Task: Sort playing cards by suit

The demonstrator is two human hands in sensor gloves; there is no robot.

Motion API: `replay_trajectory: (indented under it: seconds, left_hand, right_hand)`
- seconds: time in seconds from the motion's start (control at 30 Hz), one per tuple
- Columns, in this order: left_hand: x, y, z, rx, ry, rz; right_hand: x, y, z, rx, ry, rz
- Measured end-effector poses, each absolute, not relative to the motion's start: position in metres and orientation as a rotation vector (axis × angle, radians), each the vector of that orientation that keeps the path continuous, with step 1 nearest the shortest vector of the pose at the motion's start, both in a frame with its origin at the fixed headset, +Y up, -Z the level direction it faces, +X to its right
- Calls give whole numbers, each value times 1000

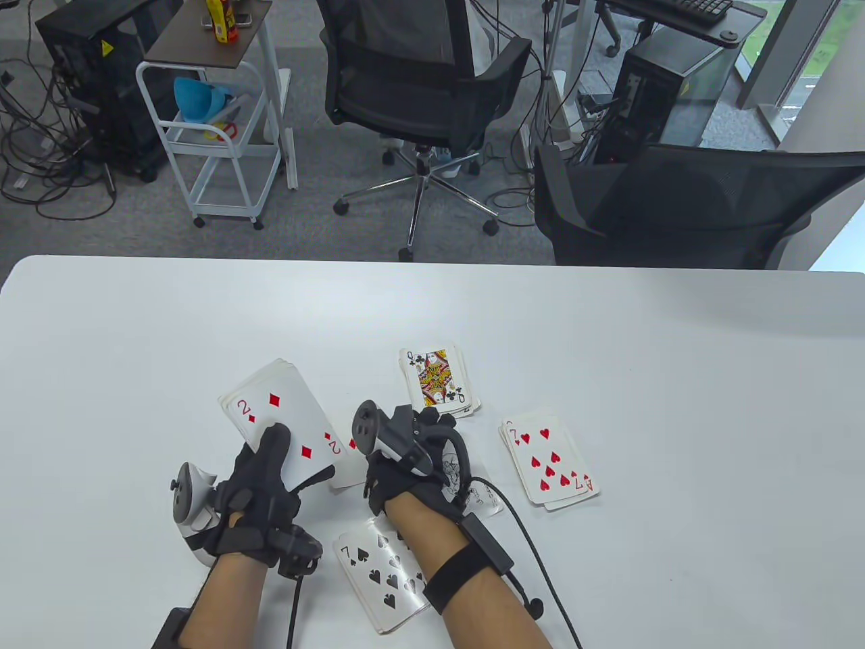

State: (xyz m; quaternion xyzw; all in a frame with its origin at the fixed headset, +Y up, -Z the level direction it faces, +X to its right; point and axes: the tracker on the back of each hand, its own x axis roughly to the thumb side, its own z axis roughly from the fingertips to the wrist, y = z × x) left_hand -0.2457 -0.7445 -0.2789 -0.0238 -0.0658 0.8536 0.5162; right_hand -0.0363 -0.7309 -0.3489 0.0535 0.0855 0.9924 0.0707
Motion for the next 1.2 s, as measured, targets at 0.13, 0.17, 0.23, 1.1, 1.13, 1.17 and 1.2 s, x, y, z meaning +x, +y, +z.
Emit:
replay_trajectory:
  seconds: [0.13, 0.17, 0.23, 1.1, 1.13, 1.17, 1.2]
  left_hand:
    - [-234, -747, -278, -104, -175, 2005]
    - [-231, -747, -278, -116, -180, 1994]
    - [-224, -749, -277, -137, -189, 1971]
    - [-193, -770, -273, -289, -166, 1760]
    - [-192, -770, -273, -292, -164, 1756]
    - [-192, -771, -273, -296, -161, 1752]
    - [-191, -772, -273, -301, -160, 1751]
  right_hand:
    - [5, -704, -327, 188, 57, 2780]
    - [15, -699, -322, 188, 5, 2737]
    - [37, -693, -310, 222, -122, 2611]
    - [56, -709, -280, 413, -343, 2333]
    - [55, -708, -279, 418, -343, 2327]
    - [53, -708, -277, 426, -334, 2327]
    - [52, -708, -277, 435, -324, 2330]
